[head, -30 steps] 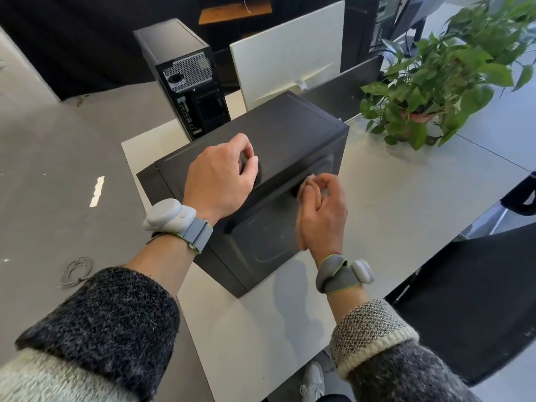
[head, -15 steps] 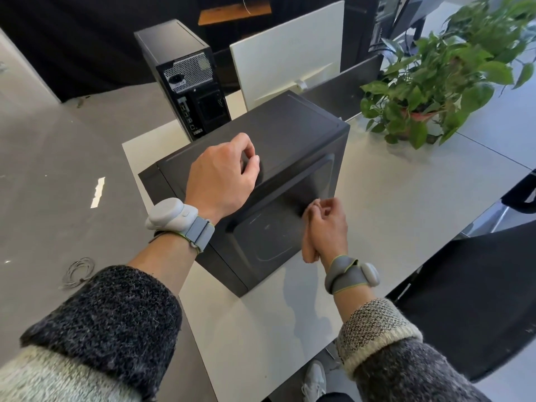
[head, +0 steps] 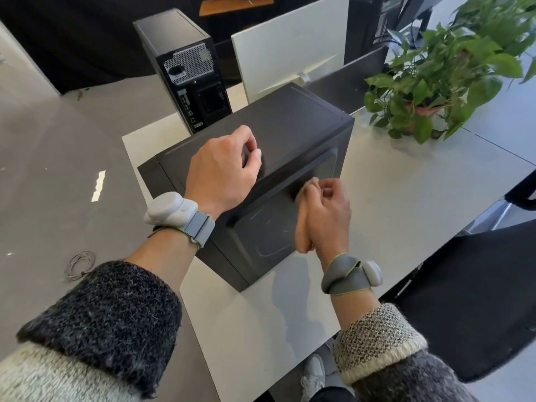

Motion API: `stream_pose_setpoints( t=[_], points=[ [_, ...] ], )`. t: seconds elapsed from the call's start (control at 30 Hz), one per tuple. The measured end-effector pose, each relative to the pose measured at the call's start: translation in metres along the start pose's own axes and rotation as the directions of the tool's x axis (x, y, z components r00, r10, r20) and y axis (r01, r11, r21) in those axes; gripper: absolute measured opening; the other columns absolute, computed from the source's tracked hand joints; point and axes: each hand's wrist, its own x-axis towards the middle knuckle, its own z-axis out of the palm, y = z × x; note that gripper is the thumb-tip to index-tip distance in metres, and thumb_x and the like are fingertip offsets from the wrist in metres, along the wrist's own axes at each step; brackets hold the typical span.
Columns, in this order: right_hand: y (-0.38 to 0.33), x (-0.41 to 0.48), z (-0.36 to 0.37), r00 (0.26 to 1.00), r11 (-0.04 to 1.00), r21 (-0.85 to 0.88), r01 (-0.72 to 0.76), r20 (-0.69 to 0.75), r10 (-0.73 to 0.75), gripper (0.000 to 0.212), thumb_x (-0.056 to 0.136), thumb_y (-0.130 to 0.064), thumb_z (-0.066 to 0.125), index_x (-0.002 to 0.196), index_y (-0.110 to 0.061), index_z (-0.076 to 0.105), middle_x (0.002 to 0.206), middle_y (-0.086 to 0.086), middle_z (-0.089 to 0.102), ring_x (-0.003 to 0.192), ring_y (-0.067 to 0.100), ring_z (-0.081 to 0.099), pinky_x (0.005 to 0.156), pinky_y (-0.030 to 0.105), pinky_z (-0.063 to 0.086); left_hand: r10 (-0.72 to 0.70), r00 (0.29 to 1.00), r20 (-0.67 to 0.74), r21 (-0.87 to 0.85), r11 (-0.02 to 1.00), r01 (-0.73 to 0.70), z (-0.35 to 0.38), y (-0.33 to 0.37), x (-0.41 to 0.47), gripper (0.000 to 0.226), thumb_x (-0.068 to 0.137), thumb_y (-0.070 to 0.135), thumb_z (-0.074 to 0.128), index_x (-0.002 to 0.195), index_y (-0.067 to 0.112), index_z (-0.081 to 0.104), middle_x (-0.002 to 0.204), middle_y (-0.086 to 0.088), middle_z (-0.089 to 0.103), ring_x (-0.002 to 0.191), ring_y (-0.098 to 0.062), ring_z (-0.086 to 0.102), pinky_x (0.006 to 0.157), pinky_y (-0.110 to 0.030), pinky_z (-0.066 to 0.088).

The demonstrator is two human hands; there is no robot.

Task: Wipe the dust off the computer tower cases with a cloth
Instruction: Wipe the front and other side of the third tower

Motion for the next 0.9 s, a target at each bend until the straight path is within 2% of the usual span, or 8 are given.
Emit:
stream_pose_setpoints(
  t=[0.07, 0.13, 0.27, 0.4, 0.47, 0.67, 0.83, 0.9],
  points=[
    [-0.018, -0.011, 0.006, 0.989, 0.988, 0.031, 0.149, -0.027, -0.148, 0.008, 0.102, -0.025, 0.064, 0.098, -0.02, 0.06, 0.089, -0.011, 0.063, 0.083, 0.003, 0.061, 0.074, 0.016, 0.046, 0.0, 1.0, 0.001, -0.005, 1.0, 0.0, -0.001, -0.001, 0.001, 0.012, 0.103, 0.034, 0.057, 0.096, 0.024, 0.058, 0.066, 0.01, 0.058, 0.064, -0.016, 0.059, 0.065, -0.043, 0.057],
    [-0.013, -0.016, 0.012, 0.982, 0.983, 0.032, 0.183, -0.045, -0.182, 0.007, 0.102, -0.022, 0.063, 0.097, -0.021, 0.059, 0.09, -0.011, 0.063, 0.084, 0.006, 0.062, 0.074, 0.014, 0.046, 0.002, 1.0, -0.002, -0.002, 1.0, -0.002, -0.002, -0.001, 0.001, 0.012, 0.103, 0.034, 0.057, 0.096, 0.024, 0.058, 0.067, 0.01, 0.058, 0.064, -0.016, 0.059, 0.064, -0.042, 0.058],
    [0.013, -0.01, 0.005, 0.997, 0.997, -0.015, -0.07, 0.011, 0.07, 0.006, 0.101, -0.028, 0.063, 0.101, -0.021, 0.064, 0.092, -0.012, 0.067, 0.084, 0.003, 0.064, 0.083, 0.037, 0.056, 0.003, 1.0, -0.007, 0.002, 1.0, -0.003, -0.001, 0.0, 0.0, 0.012, 0.103, 0.033, 0.057, 0.096, 0.024, 0.058, 0.066, 0.011, 0.056, 0.064, -0.014, 0.057, 0.063, -0.041, 0.057],
    [-0.006, -0.01, -0.002, 0.996, 0.996, 0.013, 0.09, 0.0, -0.09, 0.009, 0.1, -0.026, 0.069, 0.097, -0.017, 0.07, 0.084, -0.016, 0.066, 0.08, -0.007, 0.062, 0.069, 0.007, 0.042, -0.004, 1.0, -0.003, -0.002, 1.0, 0.004, -0.001, -0.001, 0.001, 0.012, 0.102, 0.034, 0.057, 0.096, 0.024, 0.058, 0.066, 0.01, 0.057, 0.065, -0.017, 0.059, 0.065, -0.044, 0.057],
    [-0.01, -0.011, -0.003, 0.988, 0.988, 0.023, 0.154, -0.02, -0.154, 0.008, 0.1, -0.023, 0.07, 0.095, -0.017, 0.072, 0.082, -0.016, 0.067, 0.079, -0.005, 0.062, 0.069, 0.006, 0.041, 0.0, 1.0, 0.002, -0.005, 1.0, 0.0, -0.001, -0.001, 0.001, 0.012, 0.103, 0.033, 0.057, 0.096, 0.024, 0.058, 0.067, 0.01, 0.057, 0.065, -0.016, 0.059, 0.066, -0.044, 0.058],
    [0.018, 0.003, -0.01, 0.991, 0.988, -0.089, -0.126, 0.028, 0.129, 0.014, 0.097, -0.039, 0.067, 0.093, -0.026, 0.071, 0.088, -0.009, 0.072, 0.088, 0.017, 0.072, 0.084, 0.039, 0.06, -0.001, 1.0, -0.003, 0.0, 1.0, 0.001, -0.002, 0.0, 0.0, 0.012, 0.103, 0.033, 0.057, 0.096, 0.024, 0.057, 0.066, 0.01, 0.056, 0.065, -0.016, 0.059, 0.066, -0.044, 0.058],
    [-0.013, -0.008, -0.004, 0.994, 0.993, 0.013, 0.114, -0.003, -0.114, 0.014, 0.1, -0.031, 0.07, 0.089, -0.022, 0.071, 0.078, -0.013, 0.069, 0.076, 0.005, 0.066, 0.069, 0.018, 0.051, 0.01, 1.0, 0.006, -0.001, 1.0, -0.01, 0.0, -0.003, 0.001, 0.012, 0.103, 0.034, 0.056, 0.097, 0.024, 0.057, 0.068, 0.008, 0.059, 0.067, -0.018, 0.061, 0.066, -0.045, 0.059],
    [-0.009, -0.012, 0.0, 0.993, 0.992, 0.048, 0.118, -0.012, -0.117, 0.011, 0.1, -0.027, 0.07, 0.091, -0.021, 0.071, 0.08, -0.012, 0.069, 0.076, 0.005, 0.066, 0.069, 0.018, 0.051, 0.016, 1.0, 0.007, 0.001, 1.0, -0.016, 0.0, -0.004, 0.002, 0.012, 0.103, 0.035, 0.056, 0.097, 0.024, 0.057, 0.07, 0.008, 0.06, 0.068, -0.018, 0.062, 0.066, -0.045, 0.059]
  ],
)
